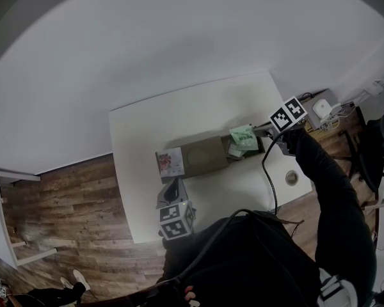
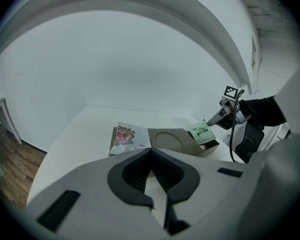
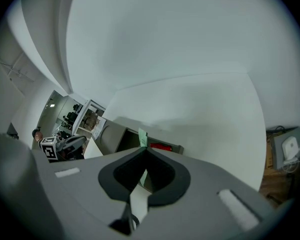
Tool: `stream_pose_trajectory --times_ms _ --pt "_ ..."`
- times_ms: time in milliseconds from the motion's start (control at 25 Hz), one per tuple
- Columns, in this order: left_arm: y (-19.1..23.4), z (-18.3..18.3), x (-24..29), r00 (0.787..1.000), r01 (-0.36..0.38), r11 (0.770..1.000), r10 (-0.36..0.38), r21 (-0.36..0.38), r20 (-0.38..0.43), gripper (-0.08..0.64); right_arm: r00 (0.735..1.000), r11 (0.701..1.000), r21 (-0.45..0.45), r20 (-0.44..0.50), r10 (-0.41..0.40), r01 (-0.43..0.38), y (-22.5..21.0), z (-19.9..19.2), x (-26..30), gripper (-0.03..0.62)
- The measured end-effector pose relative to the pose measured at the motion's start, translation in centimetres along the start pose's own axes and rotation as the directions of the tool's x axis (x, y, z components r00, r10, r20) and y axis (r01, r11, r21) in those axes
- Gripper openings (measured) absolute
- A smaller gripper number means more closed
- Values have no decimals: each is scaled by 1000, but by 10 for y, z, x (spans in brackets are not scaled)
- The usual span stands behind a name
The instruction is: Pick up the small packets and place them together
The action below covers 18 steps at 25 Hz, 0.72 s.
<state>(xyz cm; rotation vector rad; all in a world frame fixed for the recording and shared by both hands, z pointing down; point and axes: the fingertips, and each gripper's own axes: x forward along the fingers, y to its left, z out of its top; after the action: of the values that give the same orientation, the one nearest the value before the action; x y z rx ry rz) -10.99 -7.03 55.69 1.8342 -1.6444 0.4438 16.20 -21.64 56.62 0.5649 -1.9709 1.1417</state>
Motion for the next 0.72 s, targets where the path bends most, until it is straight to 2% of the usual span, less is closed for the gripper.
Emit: stream_pose_trajectory --times_ms 720 --pt "1 0 -1 1000 2 1000 -2 -4 1 0 998 998 -61 49 33 -30 29 13 -24 0"
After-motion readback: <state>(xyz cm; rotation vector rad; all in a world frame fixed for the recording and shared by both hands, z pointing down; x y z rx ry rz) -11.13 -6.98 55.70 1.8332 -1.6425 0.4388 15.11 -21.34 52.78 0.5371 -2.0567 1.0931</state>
